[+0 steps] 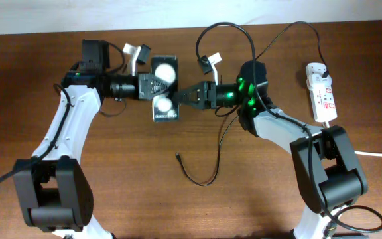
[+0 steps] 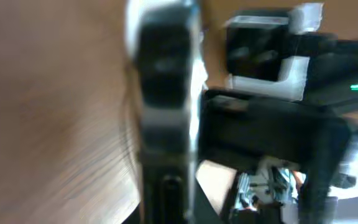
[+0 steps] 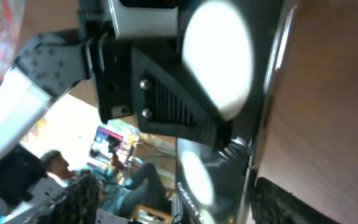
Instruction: Plug charger to phone and switch on socket
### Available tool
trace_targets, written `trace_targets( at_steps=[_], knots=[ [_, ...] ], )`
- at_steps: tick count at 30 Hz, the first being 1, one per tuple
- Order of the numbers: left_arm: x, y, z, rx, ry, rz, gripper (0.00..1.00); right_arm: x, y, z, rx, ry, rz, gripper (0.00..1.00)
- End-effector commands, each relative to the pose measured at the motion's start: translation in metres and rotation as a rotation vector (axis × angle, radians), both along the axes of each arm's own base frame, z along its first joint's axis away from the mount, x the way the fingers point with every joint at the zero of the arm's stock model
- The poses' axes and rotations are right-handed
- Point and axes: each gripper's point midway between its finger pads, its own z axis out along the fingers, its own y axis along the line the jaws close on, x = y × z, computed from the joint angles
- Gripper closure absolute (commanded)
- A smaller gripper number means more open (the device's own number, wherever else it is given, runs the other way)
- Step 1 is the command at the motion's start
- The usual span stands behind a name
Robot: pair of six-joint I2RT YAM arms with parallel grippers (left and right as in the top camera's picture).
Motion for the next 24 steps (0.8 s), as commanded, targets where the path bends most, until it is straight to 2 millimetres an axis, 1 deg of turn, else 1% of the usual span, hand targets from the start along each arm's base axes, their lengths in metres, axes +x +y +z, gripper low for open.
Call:
trace_targets(
  at_steps=[1,2,4,5,7,8,9,10,11,13,17,18,20,22,24],
  knots=[
    [0.014,0.046,-0.038,0.355,0.044,0.206,1.0,-0.004,-0.005,-0.009,-0.023,0.015,0.027,0.16],
    [0.013,0.06,-0.049,0.435,0.098,0.269,1.0,-0.006,-0.005,-0.014,-0.034,0.034,0.033,0.13],
    [0.007,0.084,-0.068,0.556,0.207,0.397,1.0,-0.013,-0.001,-0.035,-0.087,0.104,0.04,0.07],
    [0.004,0.09,-0.074,0.583,0.242,0.431,1.0,-0.016,0.0,-0.046,-0.119,0.136,0.034,0.06],
    [-0.002,0.093,-0.085,0.597,0.28,0.446,1.0,-0.026,0.002,-0.074,-0.207,0.186,0.025,0.05],
    [-0.005,0.092,-0.089,0.601,0.29,0.442,1.0,-0.031,0.001,-0.087,-0.256,0.209,0.019,0.01],
    [-0.008,0.093,-0.093,0.604,0.3,0.44,1.0,-0.035,-0.001,-0.1,-0.309,0.238,0.006,0.01],
    [-0.01,0.093,-0.096,0.607,0.309,0.437,1.0,-0.04,-0.004,-0.115,-0.372,0.263,-0.011,0.01],
    [-0.013,0.093,-0.1,0.61,0.32,0.434,1.0,-0.045,-0.009,-0.134,-0.465,0.276,-0.033,0.01],
    [-0.017,0.093,-0.105,0.614,0.332,0.43,1.0,-0.058,-0.016,-0.155,-0.582,0.3,-0.039,0.01],
    [-0.017,0.093,-0.118,0.609,0.32,0.435,1.0,-0.081,-0.016,-0.174,-0.707,0.336,-0.013,0.01],
    [-0.019,0.093,-0.12,0.605,0.339,0.448,1.0,-0.085,-0.015,-0.176,-0.738,0.326,-0.002,0.01],
    [-0.021,0.093,-0.121,0.603,0.355,0.458,1.0,-0.091,-0.017,-0.182,-0.856,0.314,-0.007,0.01],
    [-0.02,0.096,-0.122,0.613,0.362,0.474,1.0,-0.093,-0.02,-0.18,-1.001,0.263,-0.011,0.01],
    [-0.02,0.111,-0.127,0.672,0.407,0.577,1.0,-0.091,-0.022,-0.172,-1.146,0.199,-0.039,0.01]
  ],
)
